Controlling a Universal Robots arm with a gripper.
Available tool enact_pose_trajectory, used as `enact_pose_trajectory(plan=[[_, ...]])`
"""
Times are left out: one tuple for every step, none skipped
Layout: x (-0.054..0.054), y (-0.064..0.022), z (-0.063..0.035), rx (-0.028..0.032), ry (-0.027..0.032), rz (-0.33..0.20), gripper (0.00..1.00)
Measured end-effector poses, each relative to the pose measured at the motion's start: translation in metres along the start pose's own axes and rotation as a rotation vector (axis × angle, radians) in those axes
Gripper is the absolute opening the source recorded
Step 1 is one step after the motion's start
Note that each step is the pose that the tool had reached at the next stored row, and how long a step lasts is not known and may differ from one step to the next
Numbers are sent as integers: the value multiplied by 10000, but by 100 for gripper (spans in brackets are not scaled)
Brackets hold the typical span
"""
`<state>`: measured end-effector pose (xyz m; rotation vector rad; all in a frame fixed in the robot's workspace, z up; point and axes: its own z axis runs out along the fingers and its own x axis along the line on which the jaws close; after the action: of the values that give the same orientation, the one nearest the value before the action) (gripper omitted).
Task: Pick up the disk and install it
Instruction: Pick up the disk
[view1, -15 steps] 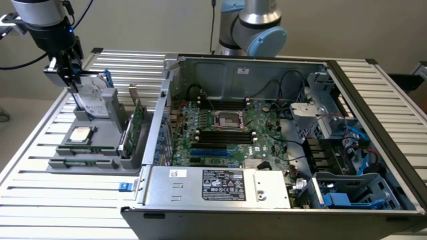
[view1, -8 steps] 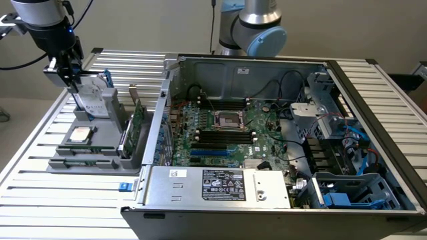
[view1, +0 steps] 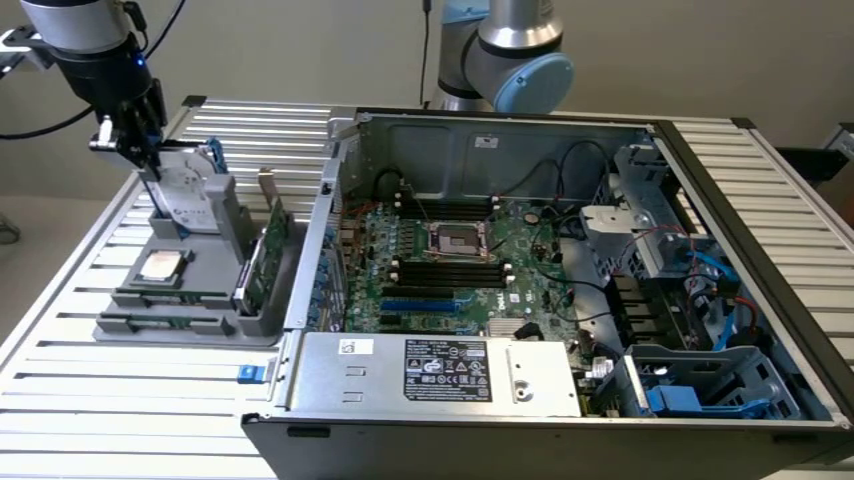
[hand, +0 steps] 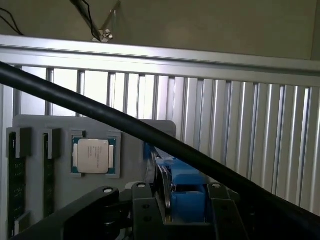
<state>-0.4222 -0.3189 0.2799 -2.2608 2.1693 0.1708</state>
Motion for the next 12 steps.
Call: enact_pose_trajectory(plan=[[0, 0, 0, 3, -3, 35, 41], [1, 1, 0, 5, -5, 68, 36], [3, 1, 0, 8, -7, 99, 36], [5, 1, -1, 9, -9, 129, 36], [9, 2, -1, 12, -11, 153, 36], [13, 2, -1, 14, -13, 172, 36], [17, 3, -1, 16, -15, 191, 36], [22, 3, -2, 17, -16, 209, 36], [27, 4, -2, 17, -17, 226, 36], [33, 5, -3, 19, -18, 242, 36], [39, 6, -3, 20, -19, 258, 36], [45, 7, -4, 22, -20, 272, 36]])
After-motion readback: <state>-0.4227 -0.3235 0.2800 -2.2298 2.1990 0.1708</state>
